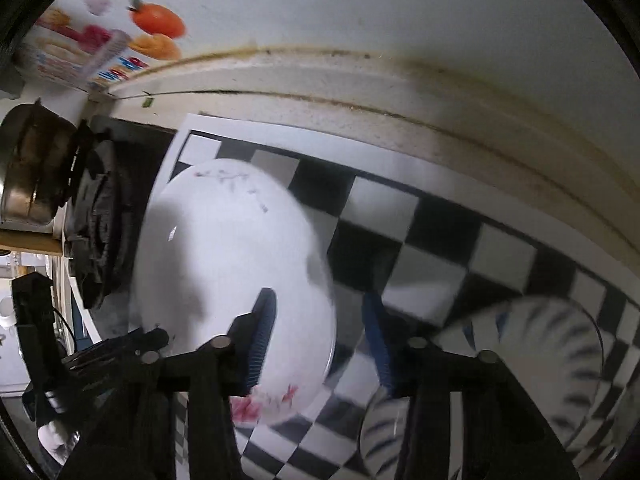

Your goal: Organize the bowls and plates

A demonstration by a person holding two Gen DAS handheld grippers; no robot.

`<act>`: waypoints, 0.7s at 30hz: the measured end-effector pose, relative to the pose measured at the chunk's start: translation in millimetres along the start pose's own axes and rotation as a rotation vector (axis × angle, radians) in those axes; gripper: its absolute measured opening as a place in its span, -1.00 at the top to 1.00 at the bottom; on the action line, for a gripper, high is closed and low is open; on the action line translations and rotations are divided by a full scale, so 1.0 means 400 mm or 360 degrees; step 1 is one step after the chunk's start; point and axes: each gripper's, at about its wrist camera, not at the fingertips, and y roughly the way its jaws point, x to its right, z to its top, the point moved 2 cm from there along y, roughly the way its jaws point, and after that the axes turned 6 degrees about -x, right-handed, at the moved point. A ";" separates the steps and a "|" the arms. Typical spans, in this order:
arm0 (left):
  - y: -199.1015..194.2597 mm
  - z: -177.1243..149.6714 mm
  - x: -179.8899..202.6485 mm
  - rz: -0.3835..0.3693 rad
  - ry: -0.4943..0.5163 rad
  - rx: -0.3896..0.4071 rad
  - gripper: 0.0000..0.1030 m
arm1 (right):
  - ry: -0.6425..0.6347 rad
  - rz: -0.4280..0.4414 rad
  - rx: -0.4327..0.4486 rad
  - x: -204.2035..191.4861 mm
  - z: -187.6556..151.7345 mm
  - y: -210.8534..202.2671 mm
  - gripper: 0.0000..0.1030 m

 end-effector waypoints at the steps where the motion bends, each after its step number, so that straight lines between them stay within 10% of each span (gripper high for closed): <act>1: 0.007 0.006 0.003 0.0001 0.0009 -0.0004 0.22 | 0.0008 0.0016 -0.0020 0.005 0.013 0.015 0.19; 8: 0.020 0.049 0.049 -0.0006 0.0117 0.0016 0.56 | 0.0026 0.0124 -0.0048 0.024 0.067 0.068 0.62; 21: -0.026 0.029 0.072 0.0026 0.0205 0.0067 0.56 | -0.0022 0.0162 -0.0039 0.006 0.002 0.043 0.72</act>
